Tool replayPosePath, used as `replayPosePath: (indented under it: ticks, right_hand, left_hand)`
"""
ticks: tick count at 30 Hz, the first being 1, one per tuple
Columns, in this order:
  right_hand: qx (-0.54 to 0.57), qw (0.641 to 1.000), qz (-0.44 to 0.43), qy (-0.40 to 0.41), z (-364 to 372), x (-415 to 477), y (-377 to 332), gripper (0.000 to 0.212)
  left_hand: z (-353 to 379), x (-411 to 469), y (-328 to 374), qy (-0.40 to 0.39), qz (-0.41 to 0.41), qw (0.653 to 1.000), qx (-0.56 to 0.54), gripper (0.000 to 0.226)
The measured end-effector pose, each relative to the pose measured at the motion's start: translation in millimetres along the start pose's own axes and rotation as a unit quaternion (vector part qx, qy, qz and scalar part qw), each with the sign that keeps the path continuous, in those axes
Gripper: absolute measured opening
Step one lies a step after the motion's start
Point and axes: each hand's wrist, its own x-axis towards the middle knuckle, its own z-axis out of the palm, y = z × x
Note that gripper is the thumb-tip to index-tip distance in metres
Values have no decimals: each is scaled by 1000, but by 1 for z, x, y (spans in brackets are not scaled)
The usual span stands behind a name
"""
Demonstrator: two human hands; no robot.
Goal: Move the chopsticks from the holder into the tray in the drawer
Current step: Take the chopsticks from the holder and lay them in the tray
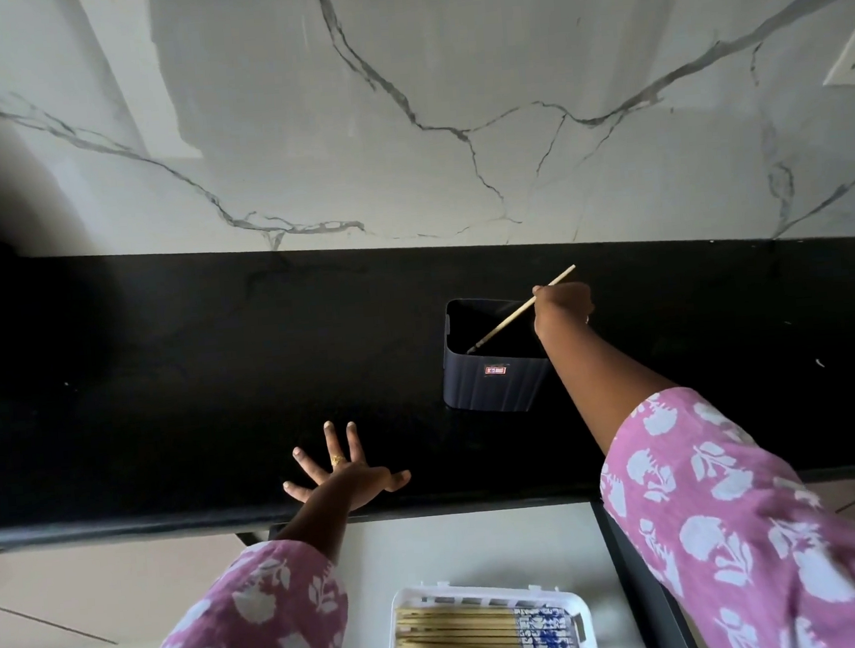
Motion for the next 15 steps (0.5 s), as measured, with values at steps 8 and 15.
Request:
replayPosePath:
  ticks: [8,15]
  right_hand:
    - [-21,991,-133,-12,-14,-31,-13,21]
    - [-36,971,-234,32,-46,-55,-22,21]
  left_hand:
    - [-1,-5,0,4,3,1000,1,104]
    - [1,-9,1,13,6,1000,4,104]
